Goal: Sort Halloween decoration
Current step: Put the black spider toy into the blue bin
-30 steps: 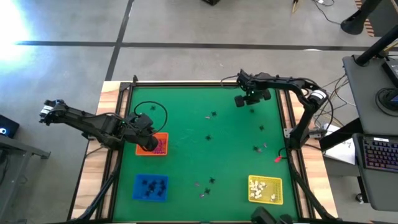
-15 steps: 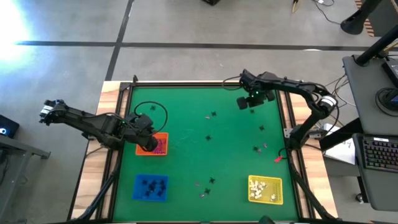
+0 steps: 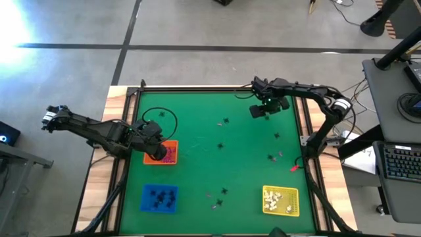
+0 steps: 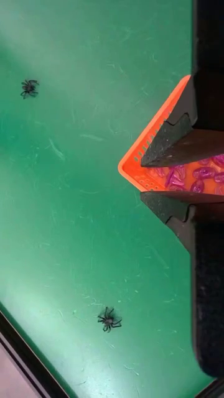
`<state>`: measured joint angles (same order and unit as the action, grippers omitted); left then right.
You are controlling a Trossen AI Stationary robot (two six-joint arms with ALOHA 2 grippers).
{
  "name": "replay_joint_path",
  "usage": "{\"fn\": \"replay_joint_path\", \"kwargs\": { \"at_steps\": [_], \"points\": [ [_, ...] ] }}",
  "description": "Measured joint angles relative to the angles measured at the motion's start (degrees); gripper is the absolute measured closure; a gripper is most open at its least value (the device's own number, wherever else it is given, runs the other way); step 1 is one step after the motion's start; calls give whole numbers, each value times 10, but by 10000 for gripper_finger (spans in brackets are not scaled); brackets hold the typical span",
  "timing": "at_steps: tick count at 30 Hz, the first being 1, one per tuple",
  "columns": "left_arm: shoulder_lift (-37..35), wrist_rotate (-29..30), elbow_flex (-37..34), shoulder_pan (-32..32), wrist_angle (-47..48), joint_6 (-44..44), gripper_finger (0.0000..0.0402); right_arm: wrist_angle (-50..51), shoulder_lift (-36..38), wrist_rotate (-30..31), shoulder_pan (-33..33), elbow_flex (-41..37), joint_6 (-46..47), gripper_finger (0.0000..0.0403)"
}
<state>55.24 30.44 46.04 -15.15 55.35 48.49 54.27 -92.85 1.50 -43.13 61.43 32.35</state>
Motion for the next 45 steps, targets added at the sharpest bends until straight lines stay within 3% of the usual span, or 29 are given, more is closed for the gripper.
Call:
{"fn": "replay_joint_path", "kwargs": {
  "at_steps": [17,32,45],
  "points": [
    [0,-11,0,0,-1,0,348,-18,-87,-7,-8,0,-1,229],
    [0,-11,0,0,-1,0,348,-31,-145,-27,-15,-3,-24,382],
    [-1,-11,0,0,0,1,348,-39,-54,-10,-15,-8,-26,394]
  ]
}}
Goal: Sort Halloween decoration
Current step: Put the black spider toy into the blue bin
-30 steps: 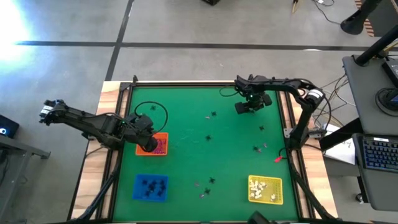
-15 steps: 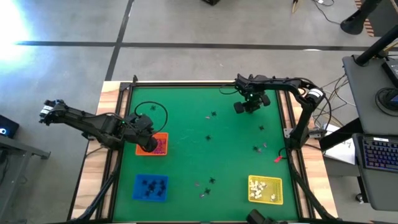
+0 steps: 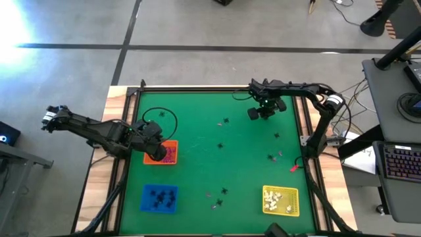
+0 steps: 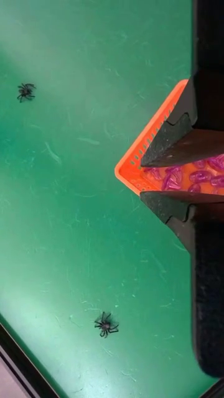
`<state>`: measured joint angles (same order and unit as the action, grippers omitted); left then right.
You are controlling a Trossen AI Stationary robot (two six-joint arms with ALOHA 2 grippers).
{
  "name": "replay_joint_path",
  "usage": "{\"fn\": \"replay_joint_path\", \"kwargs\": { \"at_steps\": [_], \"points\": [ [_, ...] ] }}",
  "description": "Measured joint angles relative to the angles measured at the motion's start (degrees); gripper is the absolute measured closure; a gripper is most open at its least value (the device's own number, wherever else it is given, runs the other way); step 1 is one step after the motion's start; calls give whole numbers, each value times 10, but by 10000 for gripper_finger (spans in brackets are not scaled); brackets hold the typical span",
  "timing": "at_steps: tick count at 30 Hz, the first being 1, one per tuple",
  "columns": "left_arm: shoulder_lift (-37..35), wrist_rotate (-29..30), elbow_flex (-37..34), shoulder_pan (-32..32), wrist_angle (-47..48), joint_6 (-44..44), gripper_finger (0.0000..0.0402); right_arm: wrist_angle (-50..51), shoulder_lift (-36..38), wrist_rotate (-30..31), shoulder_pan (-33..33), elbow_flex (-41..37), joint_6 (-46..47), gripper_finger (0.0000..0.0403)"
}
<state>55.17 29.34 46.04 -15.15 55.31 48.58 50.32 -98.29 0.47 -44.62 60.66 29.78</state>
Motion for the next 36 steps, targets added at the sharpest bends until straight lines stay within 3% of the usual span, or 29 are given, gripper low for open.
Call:
{"fn": "replay_joint_path", "kwargs": {
  "at_steps": [20,26,36],
  "points": [
    [-7,9,0,0,0,2,352,8,143,-7,22,1,2,394],
    [-8,8,0,0,0,2,361,-18,167,-45,70,1,12,394],
    [-10,-8,0,0,-5,-1,362,-147,175,-84,190,10,57,394]
  ]
}}
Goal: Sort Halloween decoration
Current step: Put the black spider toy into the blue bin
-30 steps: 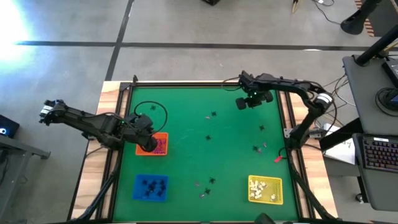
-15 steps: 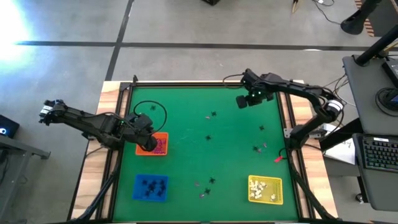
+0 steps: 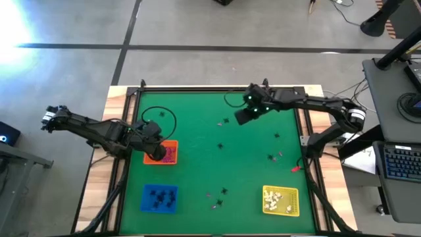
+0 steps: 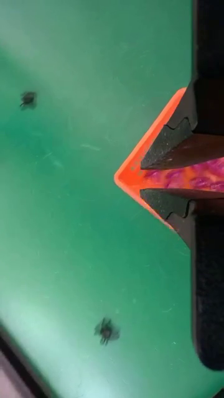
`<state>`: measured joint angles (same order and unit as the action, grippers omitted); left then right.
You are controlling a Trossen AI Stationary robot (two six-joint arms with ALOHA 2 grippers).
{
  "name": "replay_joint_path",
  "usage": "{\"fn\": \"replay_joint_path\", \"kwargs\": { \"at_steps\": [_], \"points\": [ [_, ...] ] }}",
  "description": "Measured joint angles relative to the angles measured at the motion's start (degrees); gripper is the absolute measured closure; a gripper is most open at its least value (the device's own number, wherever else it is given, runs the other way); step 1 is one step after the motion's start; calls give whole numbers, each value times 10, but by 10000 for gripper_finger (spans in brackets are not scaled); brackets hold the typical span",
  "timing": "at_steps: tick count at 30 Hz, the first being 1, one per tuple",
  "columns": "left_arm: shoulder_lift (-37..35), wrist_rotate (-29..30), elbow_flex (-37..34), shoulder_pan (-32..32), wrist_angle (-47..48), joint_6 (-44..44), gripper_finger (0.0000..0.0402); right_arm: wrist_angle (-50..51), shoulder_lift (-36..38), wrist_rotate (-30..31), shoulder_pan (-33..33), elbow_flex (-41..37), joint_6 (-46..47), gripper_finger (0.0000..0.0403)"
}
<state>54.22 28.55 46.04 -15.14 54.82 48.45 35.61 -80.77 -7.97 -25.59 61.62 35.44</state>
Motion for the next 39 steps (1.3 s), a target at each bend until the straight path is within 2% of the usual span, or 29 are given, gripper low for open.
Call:
{"fn": "replay_joint_path", "kwargs": {
  "at_steps": [7,13,18,24,29,39],
  "points": [
    [-1,-89,0,0,-32,-8,362,-113,0,0,78,0,50,394],
    [-12,-147,0,0,-124,-84,362,-235,0,0,146,0,90,394],
    [-19,-177,0,0,-186,-114,362,-353,0,6,194,0,106,394],
    [-19,-222,0,0,-307,-124,362,-418,-4,40,241,0,112,394],
    [-19,-227,0,0,-392,-152,362,-481,-20,55,273,0,113,394],
    [-19,-228,0,0,-404,-173,362,-619,-72,56,303,0,115,394]
  ]
}}
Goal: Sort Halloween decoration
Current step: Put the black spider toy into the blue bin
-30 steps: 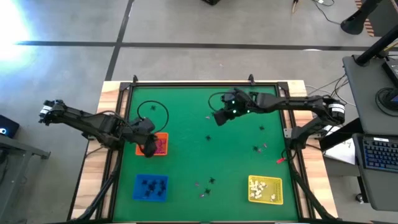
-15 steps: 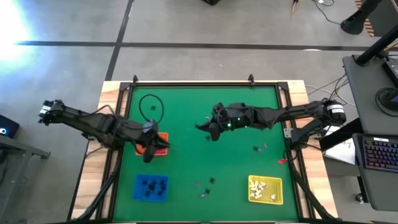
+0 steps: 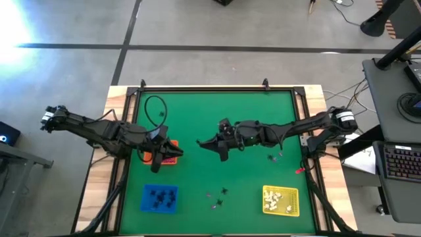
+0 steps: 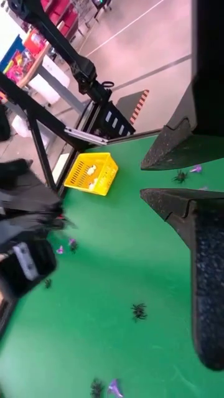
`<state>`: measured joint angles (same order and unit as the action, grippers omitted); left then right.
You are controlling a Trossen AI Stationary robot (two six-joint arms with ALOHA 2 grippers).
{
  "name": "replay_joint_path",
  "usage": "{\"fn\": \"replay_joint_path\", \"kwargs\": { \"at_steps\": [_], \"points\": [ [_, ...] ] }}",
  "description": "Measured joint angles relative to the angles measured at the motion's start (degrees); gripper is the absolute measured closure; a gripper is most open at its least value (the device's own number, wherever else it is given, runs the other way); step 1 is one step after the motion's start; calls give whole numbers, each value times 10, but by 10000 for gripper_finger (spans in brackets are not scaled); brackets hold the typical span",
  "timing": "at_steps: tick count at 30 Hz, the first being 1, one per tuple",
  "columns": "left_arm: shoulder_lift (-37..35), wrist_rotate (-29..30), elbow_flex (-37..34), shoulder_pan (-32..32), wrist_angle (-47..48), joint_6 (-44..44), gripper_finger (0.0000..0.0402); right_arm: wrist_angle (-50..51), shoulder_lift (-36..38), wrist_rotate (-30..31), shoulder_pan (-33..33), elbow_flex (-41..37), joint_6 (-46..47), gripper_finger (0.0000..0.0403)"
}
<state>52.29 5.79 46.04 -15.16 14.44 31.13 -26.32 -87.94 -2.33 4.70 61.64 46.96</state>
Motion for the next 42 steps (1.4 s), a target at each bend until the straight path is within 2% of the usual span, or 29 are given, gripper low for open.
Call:
{"fn": "replay_joint_path", "kwargs": {
  "at_steps": [9,15,19,30,37,42],
  "points": [
    [6,-24,0,0,-32,-21,362,7,-74,-36,5,100,-22,394],
    [5,-25,0,0,-31,-31,362,138,-97,-41,6,179,-43,394],
    [6,-35,0,0,-30,-37,362,166,-106,-41,11,207,-64,394],
    [-3,-81,0,0,-14,-48,362,172,-101,-41,13,225,-80,394],
    [-9,-81,0,0,16,-45,362,178,-101,-41,16,225,-80,394],
    [-10,-81,0,0,34,-36,355,238,-101,-38,17,225,-73,394]
  ]
}}
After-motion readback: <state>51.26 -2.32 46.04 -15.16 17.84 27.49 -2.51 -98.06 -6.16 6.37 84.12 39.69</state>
